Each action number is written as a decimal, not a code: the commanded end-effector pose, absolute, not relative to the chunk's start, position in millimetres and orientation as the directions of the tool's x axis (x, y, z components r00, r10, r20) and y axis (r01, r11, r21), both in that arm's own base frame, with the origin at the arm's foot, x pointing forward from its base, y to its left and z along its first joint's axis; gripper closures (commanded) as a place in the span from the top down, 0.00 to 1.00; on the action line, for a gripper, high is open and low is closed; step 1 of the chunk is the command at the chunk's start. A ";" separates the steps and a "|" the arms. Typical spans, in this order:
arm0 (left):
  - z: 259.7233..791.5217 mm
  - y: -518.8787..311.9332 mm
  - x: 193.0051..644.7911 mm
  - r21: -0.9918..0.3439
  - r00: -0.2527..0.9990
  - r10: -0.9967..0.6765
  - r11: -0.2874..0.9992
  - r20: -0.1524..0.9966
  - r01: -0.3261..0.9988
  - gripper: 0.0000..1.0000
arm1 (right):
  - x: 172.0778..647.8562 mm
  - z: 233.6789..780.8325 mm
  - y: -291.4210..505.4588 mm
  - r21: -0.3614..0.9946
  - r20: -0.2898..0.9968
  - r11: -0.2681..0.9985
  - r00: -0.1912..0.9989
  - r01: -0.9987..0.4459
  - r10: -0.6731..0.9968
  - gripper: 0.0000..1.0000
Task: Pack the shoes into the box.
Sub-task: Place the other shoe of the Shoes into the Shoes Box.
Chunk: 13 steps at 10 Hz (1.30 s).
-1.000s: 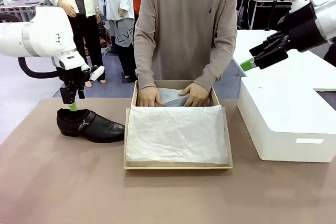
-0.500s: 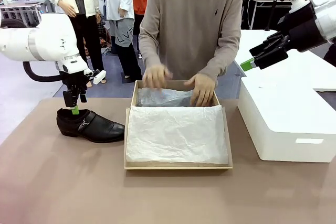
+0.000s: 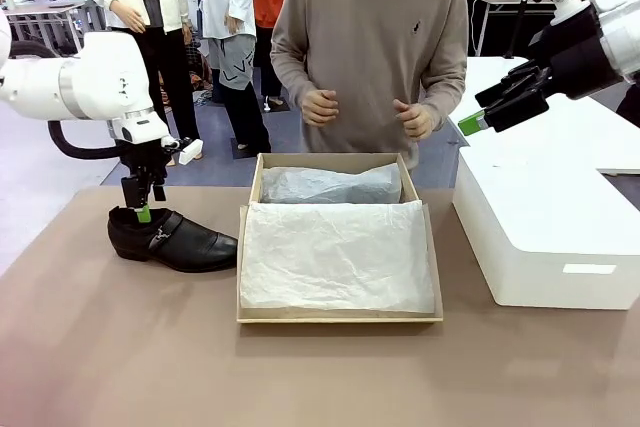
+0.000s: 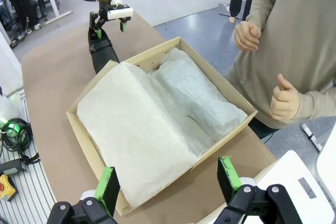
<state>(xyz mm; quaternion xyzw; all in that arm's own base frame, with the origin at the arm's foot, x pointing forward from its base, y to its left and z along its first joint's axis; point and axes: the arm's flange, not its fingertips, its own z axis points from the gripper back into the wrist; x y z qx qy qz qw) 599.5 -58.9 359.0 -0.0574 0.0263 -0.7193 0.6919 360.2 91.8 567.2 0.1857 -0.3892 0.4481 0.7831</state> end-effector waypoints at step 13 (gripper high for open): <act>336.6 -57.0 607.5 -0.215 -0.045 -0.998 -0.051 0.035 0.975 0.00 | 364.2 566.2 91.1 -0.062 0.789 0.511 0.272 -0.857 0.552 1.00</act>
